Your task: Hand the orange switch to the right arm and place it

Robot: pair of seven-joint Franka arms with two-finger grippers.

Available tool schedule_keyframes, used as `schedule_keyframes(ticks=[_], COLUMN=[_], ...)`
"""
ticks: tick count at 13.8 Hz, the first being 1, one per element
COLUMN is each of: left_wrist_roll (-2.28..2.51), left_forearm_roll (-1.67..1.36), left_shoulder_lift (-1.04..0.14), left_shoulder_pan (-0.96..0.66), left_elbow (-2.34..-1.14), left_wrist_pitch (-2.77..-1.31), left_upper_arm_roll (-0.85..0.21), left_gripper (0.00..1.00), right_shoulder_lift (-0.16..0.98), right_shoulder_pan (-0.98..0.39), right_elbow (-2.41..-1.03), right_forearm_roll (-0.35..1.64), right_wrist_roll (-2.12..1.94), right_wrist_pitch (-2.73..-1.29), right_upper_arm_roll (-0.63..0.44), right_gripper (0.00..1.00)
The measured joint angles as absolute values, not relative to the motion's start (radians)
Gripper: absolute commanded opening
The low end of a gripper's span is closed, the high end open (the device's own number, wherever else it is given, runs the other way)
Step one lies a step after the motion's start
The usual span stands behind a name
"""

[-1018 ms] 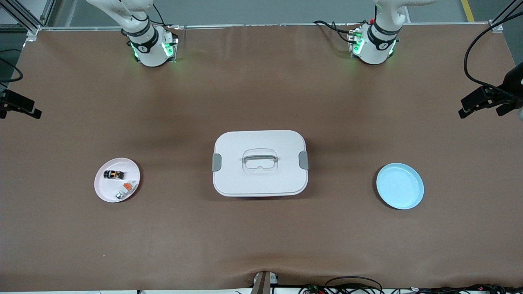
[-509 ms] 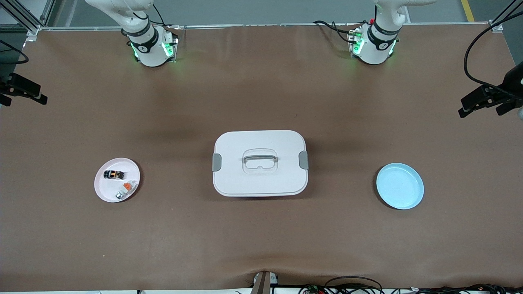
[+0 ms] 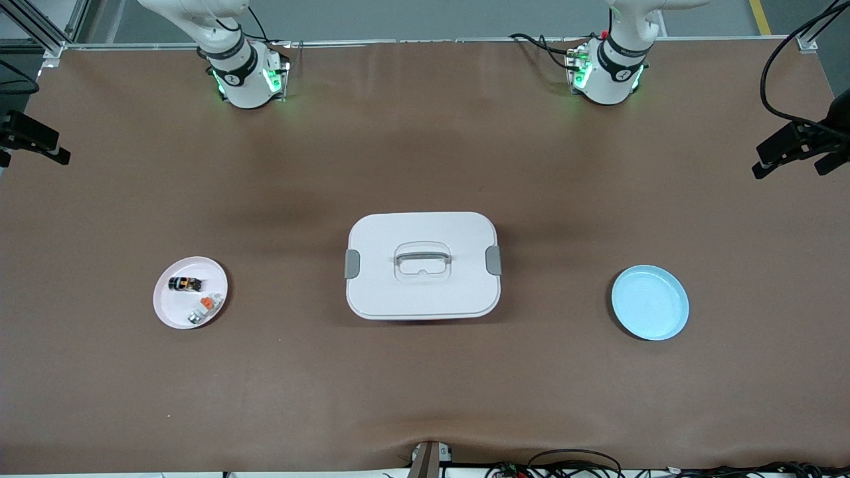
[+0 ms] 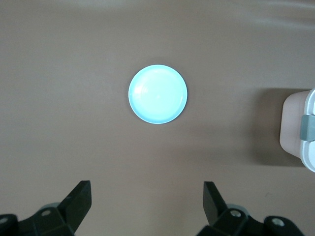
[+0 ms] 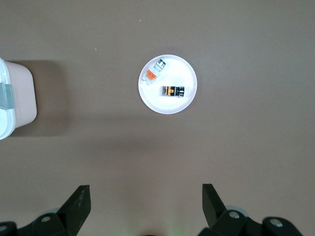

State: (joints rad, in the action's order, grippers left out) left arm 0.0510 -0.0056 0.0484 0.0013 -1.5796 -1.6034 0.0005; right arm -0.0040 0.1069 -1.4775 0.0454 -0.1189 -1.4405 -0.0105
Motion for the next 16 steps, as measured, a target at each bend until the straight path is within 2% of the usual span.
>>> schedule_keyframes(ticks=[11,16], left_wrist_roll=[0.051,0.051], left_forearm_roll=[-0.006,-0.006], left_shoulder_lift=[0.026,0.026], left_shoulder_pan=[0.001,0.0], left_elbow=[-1.58,-1.58], left_wrist_pitch=[-1.587,-1.507], left_upper_arm_roll=[0.001,0.0], left_gripper=[1.0,1.0], right_shoulder_lift=[-0.003,-0.002], right_shoulder_pan=[0.111,0.112], right_elbow=[-1.478,-1.478], right_forearm_roll=[0.043,0.043], right_wrist_roll=[-0.119,-0.119], right_wrist_pitch=[-1.46,-1.463], right_upper_arm_roll=[-0.022,-0.023], right_gripper=[1.0,1.0])
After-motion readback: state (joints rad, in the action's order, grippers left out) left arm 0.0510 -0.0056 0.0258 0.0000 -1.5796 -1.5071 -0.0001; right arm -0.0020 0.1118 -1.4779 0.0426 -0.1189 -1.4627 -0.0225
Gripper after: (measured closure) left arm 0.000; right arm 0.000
